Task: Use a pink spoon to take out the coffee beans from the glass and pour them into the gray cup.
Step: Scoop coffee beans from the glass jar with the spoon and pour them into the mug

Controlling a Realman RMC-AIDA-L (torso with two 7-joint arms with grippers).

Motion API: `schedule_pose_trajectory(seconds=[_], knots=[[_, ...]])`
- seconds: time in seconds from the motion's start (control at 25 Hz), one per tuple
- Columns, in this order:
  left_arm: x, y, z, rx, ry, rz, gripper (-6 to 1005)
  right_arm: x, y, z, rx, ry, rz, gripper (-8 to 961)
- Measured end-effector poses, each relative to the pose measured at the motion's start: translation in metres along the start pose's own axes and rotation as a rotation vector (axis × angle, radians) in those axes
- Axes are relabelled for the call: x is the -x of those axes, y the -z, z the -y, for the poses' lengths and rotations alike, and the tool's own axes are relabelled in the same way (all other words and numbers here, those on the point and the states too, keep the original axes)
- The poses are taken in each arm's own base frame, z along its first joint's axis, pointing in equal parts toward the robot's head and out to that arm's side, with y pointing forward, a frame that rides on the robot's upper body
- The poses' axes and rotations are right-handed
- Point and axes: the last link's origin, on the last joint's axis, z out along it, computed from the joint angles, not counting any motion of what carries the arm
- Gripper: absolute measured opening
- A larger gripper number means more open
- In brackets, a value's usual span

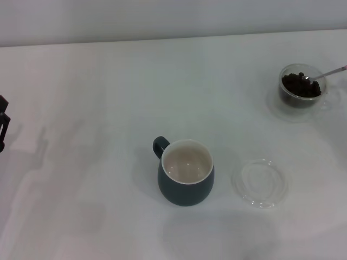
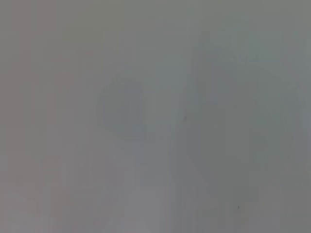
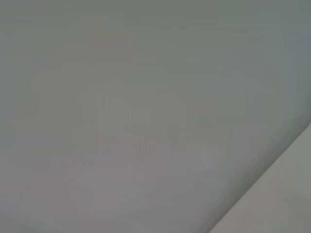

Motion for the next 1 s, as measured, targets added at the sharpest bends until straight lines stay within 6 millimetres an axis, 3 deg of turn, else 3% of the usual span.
schedule_pose_trajectory(seconds=[0.6, 1.0], knots=[[0.001, 0.001, -0.001, 0.001, 0.001, 0.002, 519, 0.009, 0.007, 0.001, 0.011, -0.137, 0.010, 153], [0.001, -0.001, -0.002, 0.004, 0.002, 0.003, 518, 0.004, 0.003, -0.009, 0.064, -0.171, -0.028, 153]])
